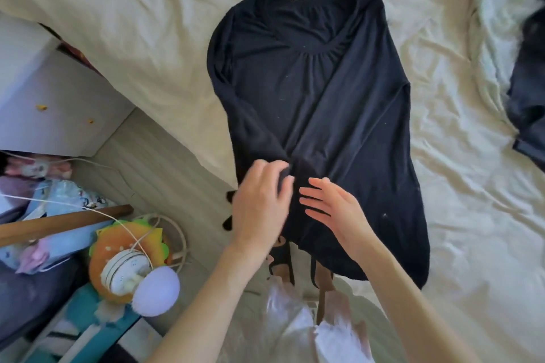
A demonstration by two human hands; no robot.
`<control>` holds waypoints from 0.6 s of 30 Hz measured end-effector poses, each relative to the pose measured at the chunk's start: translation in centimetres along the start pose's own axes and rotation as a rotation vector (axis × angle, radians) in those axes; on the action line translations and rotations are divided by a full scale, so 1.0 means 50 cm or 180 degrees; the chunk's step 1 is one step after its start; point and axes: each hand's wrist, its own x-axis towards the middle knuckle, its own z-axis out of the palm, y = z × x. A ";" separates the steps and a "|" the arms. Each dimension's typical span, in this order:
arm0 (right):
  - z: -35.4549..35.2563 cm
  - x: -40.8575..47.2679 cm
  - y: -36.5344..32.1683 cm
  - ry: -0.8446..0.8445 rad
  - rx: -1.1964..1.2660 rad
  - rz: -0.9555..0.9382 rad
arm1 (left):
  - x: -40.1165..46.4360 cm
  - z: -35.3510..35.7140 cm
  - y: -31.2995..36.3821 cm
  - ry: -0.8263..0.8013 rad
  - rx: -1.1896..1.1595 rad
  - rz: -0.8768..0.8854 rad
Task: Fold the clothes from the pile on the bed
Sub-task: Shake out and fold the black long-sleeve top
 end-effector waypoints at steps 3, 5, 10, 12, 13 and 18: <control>-0.068 0.001 0.020 0.0267 0.0255 0.0083 | -0.013 0.074 0.054 -0.0897 0.0054 0.0650; -0.108 0.011 0.036 0.0692 -0.0004 0.0219 | -0.032 0.120 0.057 -0.1250 -0.0087 0.0442; -0.169 0.036 0.066 0.0841 -0.0631 0.0114 | -0.075 0.183 -0.004 -0.0727 -0.0973 -0.1800; -0.173 0.047 0.067 0.0641 -0.0776 0.0088 | -0.079 0.199 -0.022 -0.0757 -0.1589 -0.3005; -0.173 0.052 0.068 0.0543 -0.0855 0.0068 | -0.077 0.207 -0.026 -0.0684 -0.1968 -0.3519; -0.191 0.052 0.064 0.0229 -0.1055 -0.0022 | -0.022 0.218 -0.012 -0.0360 -0.3028 -0.4392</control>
